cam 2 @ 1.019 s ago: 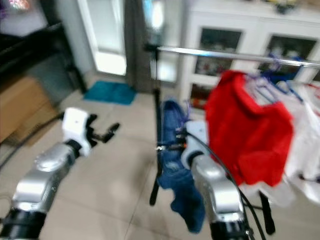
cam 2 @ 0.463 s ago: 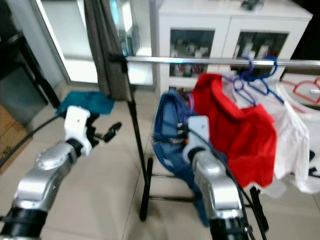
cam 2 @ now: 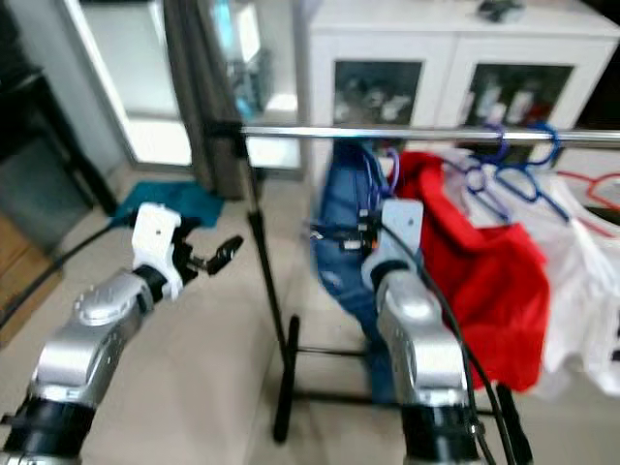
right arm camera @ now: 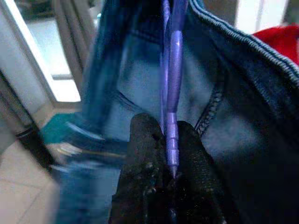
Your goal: Hang hanger
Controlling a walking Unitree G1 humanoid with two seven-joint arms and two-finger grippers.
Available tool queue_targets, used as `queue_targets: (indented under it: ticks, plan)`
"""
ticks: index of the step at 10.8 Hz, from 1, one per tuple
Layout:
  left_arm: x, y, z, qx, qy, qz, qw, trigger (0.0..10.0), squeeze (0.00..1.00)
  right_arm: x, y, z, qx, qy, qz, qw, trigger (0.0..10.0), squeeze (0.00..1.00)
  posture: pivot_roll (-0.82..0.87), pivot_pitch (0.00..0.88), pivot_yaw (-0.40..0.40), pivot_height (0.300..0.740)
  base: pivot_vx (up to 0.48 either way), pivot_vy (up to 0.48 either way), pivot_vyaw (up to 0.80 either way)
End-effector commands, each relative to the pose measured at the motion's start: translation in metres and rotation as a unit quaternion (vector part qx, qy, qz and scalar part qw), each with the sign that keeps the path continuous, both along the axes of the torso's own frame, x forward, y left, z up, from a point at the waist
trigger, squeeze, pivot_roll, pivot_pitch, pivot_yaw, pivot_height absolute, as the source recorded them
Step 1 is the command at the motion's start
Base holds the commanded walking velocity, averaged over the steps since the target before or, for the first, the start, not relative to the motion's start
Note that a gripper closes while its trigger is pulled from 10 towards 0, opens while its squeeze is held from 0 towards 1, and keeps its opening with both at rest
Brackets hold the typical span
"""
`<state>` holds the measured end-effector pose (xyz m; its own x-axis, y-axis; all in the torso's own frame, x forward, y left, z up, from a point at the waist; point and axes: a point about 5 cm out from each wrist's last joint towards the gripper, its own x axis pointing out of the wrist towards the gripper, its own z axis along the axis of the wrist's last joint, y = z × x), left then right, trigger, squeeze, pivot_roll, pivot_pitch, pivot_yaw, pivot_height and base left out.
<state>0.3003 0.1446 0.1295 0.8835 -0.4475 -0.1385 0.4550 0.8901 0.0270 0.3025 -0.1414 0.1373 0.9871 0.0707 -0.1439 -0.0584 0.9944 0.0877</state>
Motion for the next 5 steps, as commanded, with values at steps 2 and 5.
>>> queue_targets:
  ticks: [2, 5]
  plan:
    - [-0.002, -0.006, 0.009, -0.019, -0.019, -0.028, 0.999, 10.0, 0.0, 0.009, -0.004, 0.019, 0.007, -0.04, -0.014, 0.999, 10.0, 0.0, -0.08, 0.0, 0.041, 0.74, 0.307, 0.0, 0.0]
    - [-0.001, -0.009, 0.024, -0.004, -0.034, -0.125, 0.992, 10.0, 0.0, 0.024, 0.004, 0.02, -0.013, -0.022, 0.024, 0.999, 10.0, 0.0, -0.08, 0.0, 0.039, 0.74, 0.0, 0.0, 0.0]
